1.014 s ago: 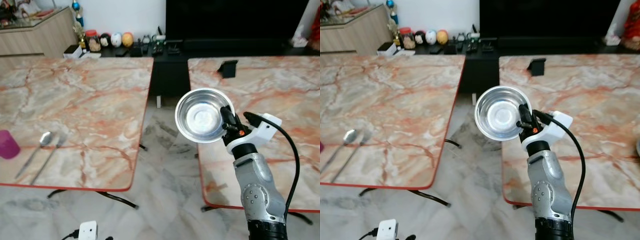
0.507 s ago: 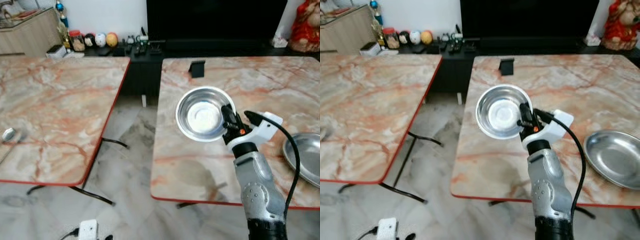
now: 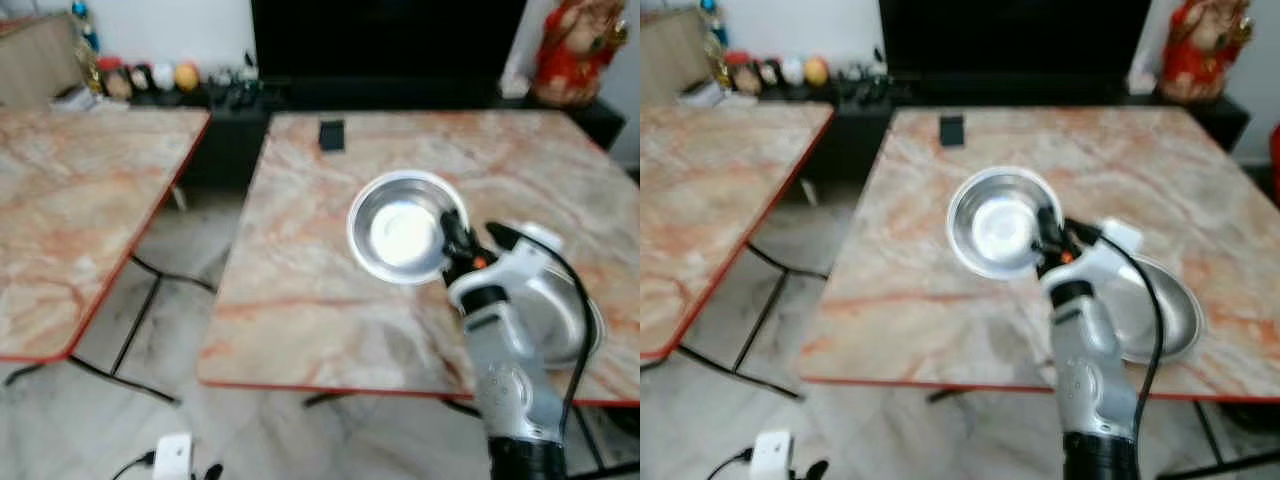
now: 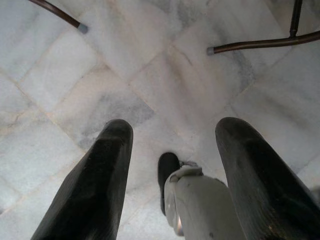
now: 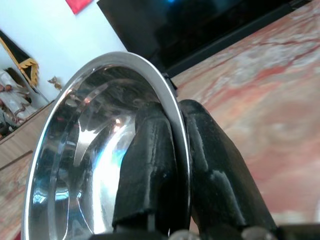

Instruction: Setting the table

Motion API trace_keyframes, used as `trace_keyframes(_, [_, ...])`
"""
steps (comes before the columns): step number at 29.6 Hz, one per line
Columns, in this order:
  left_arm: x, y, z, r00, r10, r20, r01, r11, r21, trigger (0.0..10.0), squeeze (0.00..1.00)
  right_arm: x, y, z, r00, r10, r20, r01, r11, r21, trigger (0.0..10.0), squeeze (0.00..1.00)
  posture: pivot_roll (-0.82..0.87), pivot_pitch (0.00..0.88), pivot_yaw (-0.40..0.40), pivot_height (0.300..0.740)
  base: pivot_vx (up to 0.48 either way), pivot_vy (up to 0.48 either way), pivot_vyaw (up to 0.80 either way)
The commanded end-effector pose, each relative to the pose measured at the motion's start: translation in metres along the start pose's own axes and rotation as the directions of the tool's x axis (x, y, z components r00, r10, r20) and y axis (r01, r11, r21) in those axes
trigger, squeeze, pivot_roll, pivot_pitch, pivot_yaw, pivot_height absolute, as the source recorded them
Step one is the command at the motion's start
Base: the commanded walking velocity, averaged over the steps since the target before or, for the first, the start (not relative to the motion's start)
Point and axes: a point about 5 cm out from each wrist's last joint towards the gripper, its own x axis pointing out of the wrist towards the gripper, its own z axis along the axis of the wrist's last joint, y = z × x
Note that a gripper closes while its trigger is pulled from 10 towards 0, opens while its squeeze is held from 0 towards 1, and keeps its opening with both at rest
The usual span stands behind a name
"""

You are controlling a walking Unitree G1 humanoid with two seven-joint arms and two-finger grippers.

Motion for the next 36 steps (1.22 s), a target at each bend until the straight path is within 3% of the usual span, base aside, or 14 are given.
trace_keyframes(1, [0.000, -0.001, -0.003, 1.000, 0.002, -0.014, -0.002, 1.000, 0.000, 10.0, 0.00, 0.000, -0.003, 0.009, 0.999, -0.014, 0.029, 0.015, 1.000, -0.013, 10.0, 0.00, -0.10, 0.000, 0.049, 0.740, 0.000, -0.371, 0.00])
trace_keyframes(12, [-0.001, 0.000, -0.003, 1.000, 0.007, -0.014, -0.008, 1.000, -0.007, 10.0, 0.00, -0.002, -0.007, 0.013, 0.999, -0.030, 0.040, 0.031, 0.999, -0.024, 10.0, 0.00, -0.11, 0.000, 0.050, 0.740, 0.000, 0.000, 0.00])
trace_keyframes(19, [-0.001, 0.001, -0.003, 1.000, 0.009, -0.017, -0.009, 1.000, -0.006, 10.0, 0.00, -0.003, -0.019, 0.023, 0.995, -0.084, 0.055, 0.087, 0.994, -0.066, 10.0, 0.00, -0.11, 0.000, 0.053, 0.740, 0.000, 0.000, 0.00])
trace_keyframes(22, [-0.001, 0.002, -0.003, 1.000, 0.009, -0.019, -0.009, 1.000, -0.005, 10.0, 0.00, -0.008, -0.038, 0.032, 0.979, -0.203, -0.001, 0.201, 0.969, -0.142, 10.0, 0.00, -0.12, 0.000, 0.056, 0.740, 0.000, 0.000, 0.00])
trace_keyframes(26, [-0.001, 0.002, -0.003, 1.000, 0.008, -0.020, -0.008, 1.000, -0.004, 10.0, 0.00, -0.016, -0.043, 0.039, 0.971, -0.239, 0.000, 0.237, 0.961, -0.141, 10.0, 0.00, -0.12, 0.000, 0.059, 0.740, 0.000, 0.000, 0.00])
trace_keyframes(31, [0.000, 0.003, -0.002, 1.000, 0.001, -0.023, -0.001, 1.000, 0.007, 10.0, 0.00, -0.031, -0.046, 0.049, 0.954, -0.298, -0.005, 0.298, 0.953, -0.051, 10.0, 0.00, -0.14, 0.000, 0.074, 0.740, 0.000, 0.000, 0.00])
trace_keyframes(36, [0.000, 0.002, 0.000, 1.000, -0.010, -0.021, 0.010, 1.000, 0.016, 10.0, 0.00, -0.038, -0.051, 0.043, 0.933, -0.354, -0.061, 0.355, 0.935, 0.006, 10.0, 0.00, -0.15, 0.000, 0.075, 0.740, 0.000, 0.000, 0.00])
